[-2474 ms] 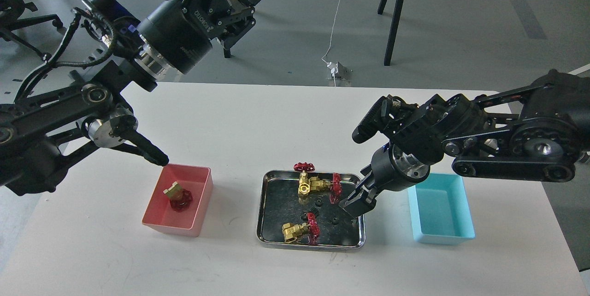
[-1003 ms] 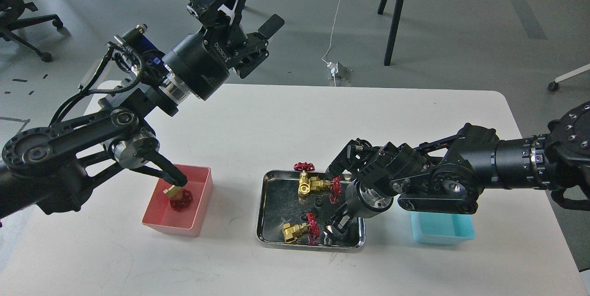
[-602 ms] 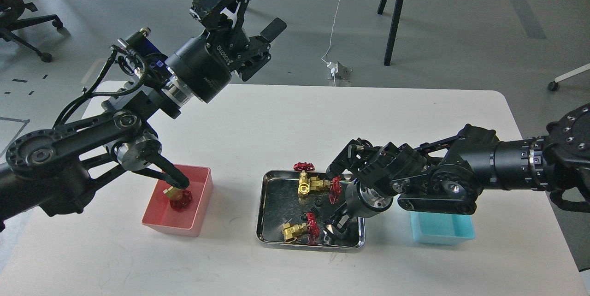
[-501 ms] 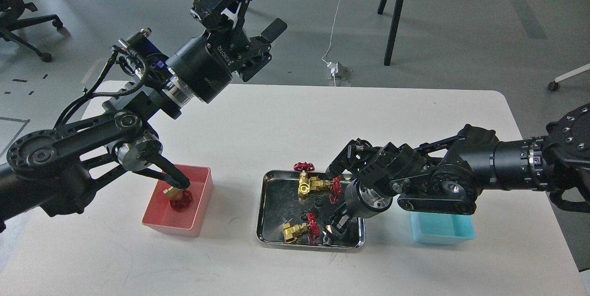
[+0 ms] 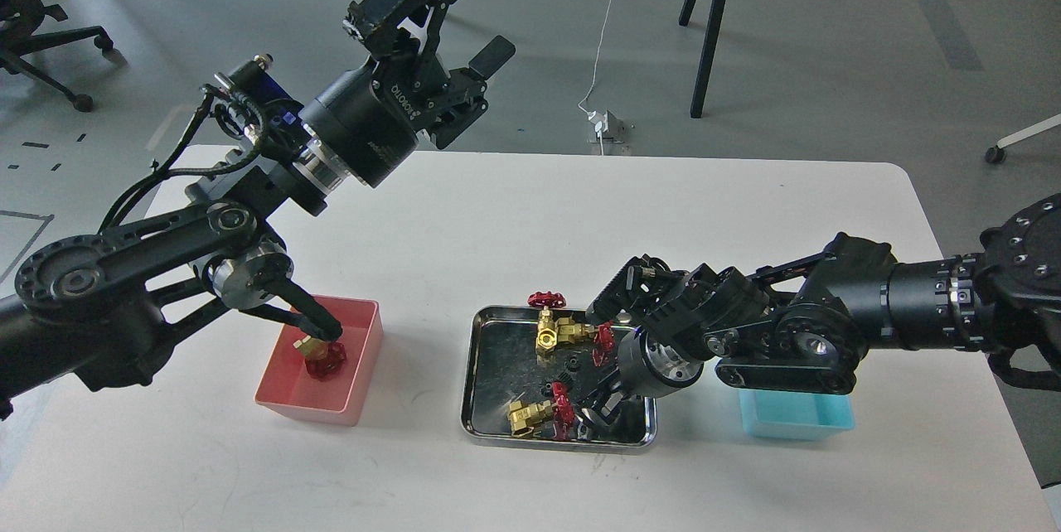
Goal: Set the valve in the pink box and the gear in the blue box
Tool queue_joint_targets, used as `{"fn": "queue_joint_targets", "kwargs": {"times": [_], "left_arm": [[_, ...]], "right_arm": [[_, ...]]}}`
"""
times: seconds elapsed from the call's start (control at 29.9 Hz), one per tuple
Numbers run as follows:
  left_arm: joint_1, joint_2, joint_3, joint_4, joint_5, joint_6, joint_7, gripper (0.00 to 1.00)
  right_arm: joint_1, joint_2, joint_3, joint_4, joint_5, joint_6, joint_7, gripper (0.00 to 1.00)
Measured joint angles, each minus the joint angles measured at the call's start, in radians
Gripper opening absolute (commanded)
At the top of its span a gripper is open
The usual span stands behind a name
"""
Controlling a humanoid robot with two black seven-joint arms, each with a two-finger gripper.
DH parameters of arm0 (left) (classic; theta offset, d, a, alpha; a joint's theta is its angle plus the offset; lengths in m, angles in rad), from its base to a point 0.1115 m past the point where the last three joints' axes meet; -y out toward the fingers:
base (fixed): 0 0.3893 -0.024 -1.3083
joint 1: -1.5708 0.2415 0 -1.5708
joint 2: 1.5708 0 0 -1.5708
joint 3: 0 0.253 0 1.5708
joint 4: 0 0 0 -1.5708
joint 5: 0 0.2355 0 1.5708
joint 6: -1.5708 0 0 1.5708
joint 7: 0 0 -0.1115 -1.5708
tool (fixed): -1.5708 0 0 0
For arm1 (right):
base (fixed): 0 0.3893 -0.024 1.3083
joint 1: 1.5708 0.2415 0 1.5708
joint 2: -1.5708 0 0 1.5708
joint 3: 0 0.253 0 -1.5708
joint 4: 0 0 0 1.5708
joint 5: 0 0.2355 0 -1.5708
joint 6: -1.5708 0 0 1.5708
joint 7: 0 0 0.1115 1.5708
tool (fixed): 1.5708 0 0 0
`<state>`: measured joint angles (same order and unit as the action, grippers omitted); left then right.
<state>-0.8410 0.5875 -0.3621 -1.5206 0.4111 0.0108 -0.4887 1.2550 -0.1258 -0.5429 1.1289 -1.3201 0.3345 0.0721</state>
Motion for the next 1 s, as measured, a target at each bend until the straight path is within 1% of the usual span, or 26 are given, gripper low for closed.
{"fn": "queue_joint_targets", "kwargs": {"times": [0.2, 0.33, 0.5, 0.64, 0.87, 1.0], "left_arm": [[0.000, 0.000, 0.000, 0.000, 0.000, 0.000, 0.000, 0.92], [0.002, 0.000, 0.000, 0.000, 0.000, 0.000, 0.000, 0.92], [0.005, 0.000, 0.000, 0.000, 0.000, 0.000, 0.000, 0.92], [0.006, 0.000, 0.000, 0.000, 0.000, 0.000, 0.000, 0.92], [0.006, -0.022, -0.002, 0.005, 0.001, 0.000, 0.000, 0.92], [0.007, -0.035, -0.004, 0.010, 0.001, -0.001, 0.000, 0.92]], "right_arm": [[0.000, 0.000, -0.001, 0.001, -0.001, 0.001, 0.000, 0.42], [-0.001, 0.000, -0.003, 0.002, -0.003, 0.003, 0.000, 0.33], [-0.003, 0.000, -0.006, 0.001, -0.004, 0.003, 0.000, 0.21], [-0.002, 0.000, -0.006, 0.002, -0.004, 0.003, 0.000, 0.13], [0.013, -0.012, -0.002, 0.012, 0.002, 0.003, 0.000, 0.10], [0.038, -0.072, 0.029, 0.044, 0.010, 0.004, 0.000, 0.10]]}}
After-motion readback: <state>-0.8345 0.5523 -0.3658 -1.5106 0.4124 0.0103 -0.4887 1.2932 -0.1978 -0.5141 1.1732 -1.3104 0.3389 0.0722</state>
